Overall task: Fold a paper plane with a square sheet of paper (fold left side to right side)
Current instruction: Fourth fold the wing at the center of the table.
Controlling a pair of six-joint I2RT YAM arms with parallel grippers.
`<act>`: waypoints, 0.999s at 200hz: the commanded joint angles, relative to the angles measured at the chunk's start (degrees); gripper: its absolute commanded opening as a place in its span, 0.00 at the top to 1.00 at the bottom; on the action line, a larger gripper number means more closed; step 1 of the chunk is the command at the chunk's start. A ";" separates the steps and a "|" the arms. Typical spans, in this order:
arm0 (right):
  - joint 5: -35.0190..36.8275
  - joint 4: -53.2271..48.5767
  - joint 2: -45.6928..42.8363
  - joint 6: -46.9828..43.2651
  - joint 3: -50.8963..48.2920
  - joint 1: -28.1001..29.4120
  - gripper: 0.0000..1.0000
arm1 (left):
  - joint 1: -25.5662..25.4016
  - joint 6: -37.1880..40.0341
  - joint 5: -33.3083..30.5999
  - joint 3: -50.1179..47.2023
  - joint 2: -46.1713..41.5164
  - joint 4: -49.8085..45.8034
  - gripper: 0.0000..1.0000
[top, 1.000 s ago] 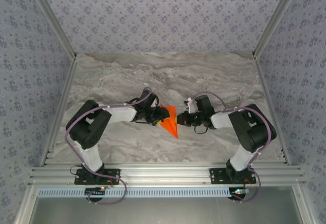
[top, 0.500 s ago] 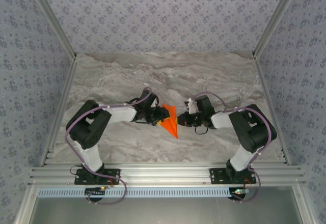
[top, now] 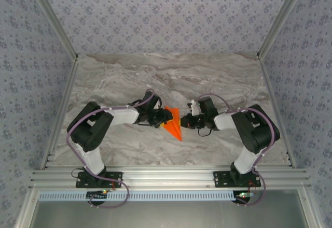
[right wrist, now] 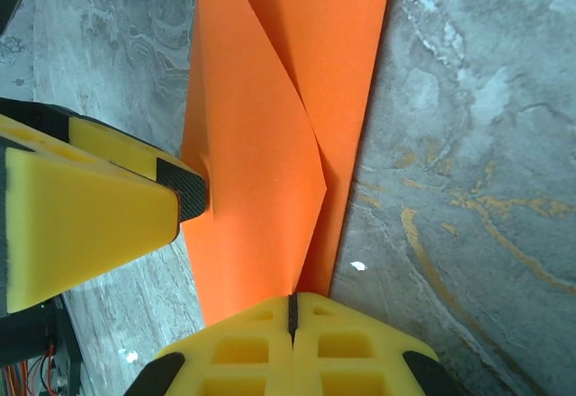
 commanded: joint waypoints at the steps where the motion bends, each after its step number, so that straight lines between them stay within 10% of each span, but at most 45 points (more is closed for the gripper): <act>1: 1.06 -2.48 1.30 -1.32 1.32 0.34 1.00 | -0.40 1.07 -0.66 0.61 -1.02 -2.58 0.53; 200: 5.84 -10.87 1.34 -4.53 0.66 1.10 1.00 | -0.27 4.10 -0.74 3.78 -5.17 -5.91 0.53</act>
